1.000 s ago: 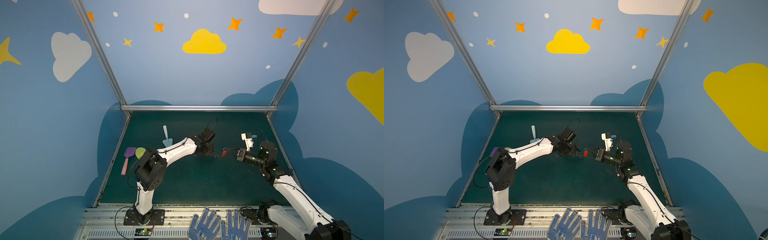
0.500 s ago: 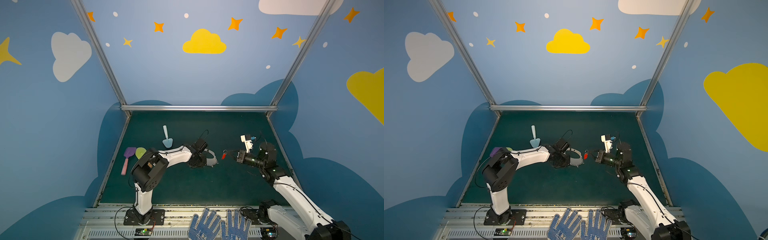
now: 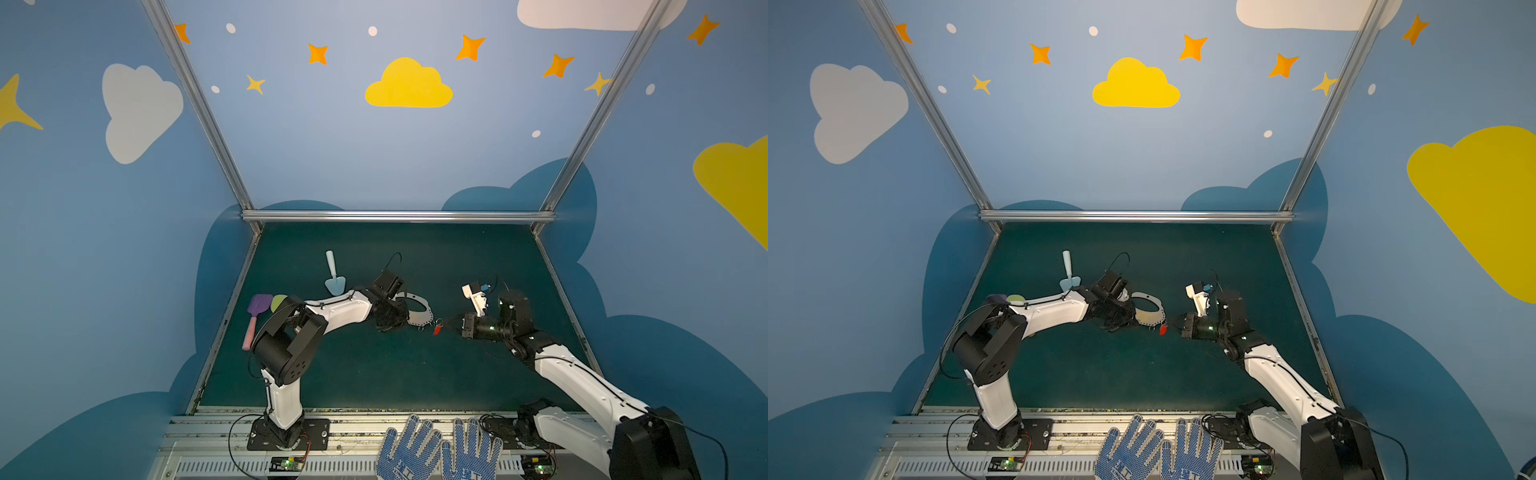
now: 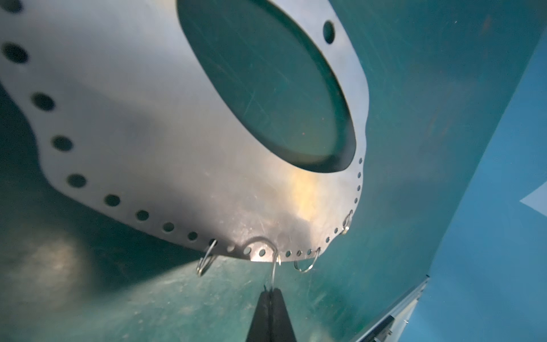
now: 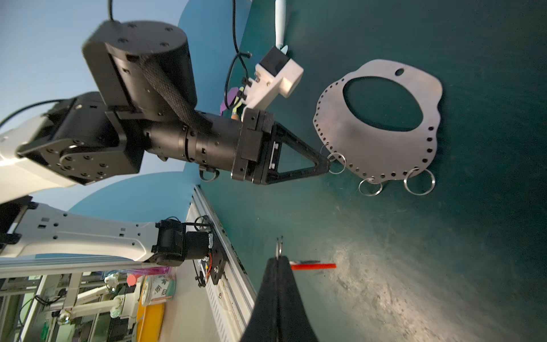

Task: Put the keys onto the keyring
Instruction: 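Lift the plate by its keyring with the left gripper while the right gripper approaches, then move the red-tagged key in the right gripper toward the left gripper's keyring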

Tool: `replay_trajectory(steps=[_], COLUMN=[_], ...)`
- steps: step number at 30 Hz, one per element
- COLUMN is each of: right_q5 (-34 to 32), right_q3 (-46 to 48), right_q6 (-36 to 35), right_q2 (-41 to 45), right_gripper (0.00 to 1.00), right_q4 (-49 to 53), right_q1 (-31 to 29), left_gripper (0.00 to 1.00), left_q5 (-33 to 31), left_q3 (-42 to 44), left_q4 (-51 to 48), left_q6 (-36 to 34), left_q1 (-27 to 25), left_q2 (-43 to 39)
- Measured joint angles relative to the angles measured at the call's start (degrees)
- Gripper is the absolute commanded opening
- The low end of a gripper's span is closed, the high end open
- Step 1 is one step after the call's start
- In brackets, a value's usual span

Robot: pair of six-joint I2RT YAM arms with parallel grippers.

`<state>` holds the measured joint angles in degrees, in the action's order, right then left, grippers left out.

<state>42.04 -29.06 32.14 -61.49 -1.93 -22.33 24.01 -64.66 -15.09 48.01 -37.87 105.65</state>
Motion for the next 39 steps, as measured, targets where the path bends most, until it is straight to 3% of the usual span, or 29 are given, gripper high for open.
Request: replay_trajectory(steps=[15, 29, 39], right_q5=[-2.4, -6.9, -6.3], right_q3=[2.2, 4.3, 2.5], right_q6=[-1.1, -1.7, -3.6], right_q2=[-13.8, -19.4, -25.9], right_gripper=[0.0, 0.0, 0.0], right_q4=[-12.5, -22.4, -25.9], right_q1=[-5.3, -7.6, -8.2], left_gripper=[0.04, 0.04, 0.04], left_q5=[2.7, 3.6, 4.1], left_q3=[0.0, 0.0, 0.0], left_q4=[1.6, 1.7, 1.6], left_q6=[2.9, 3.3, 3.3], left_q1=[1.0, 1.5, 1.7], left_q2=[0.0, 0.0, 0.0])
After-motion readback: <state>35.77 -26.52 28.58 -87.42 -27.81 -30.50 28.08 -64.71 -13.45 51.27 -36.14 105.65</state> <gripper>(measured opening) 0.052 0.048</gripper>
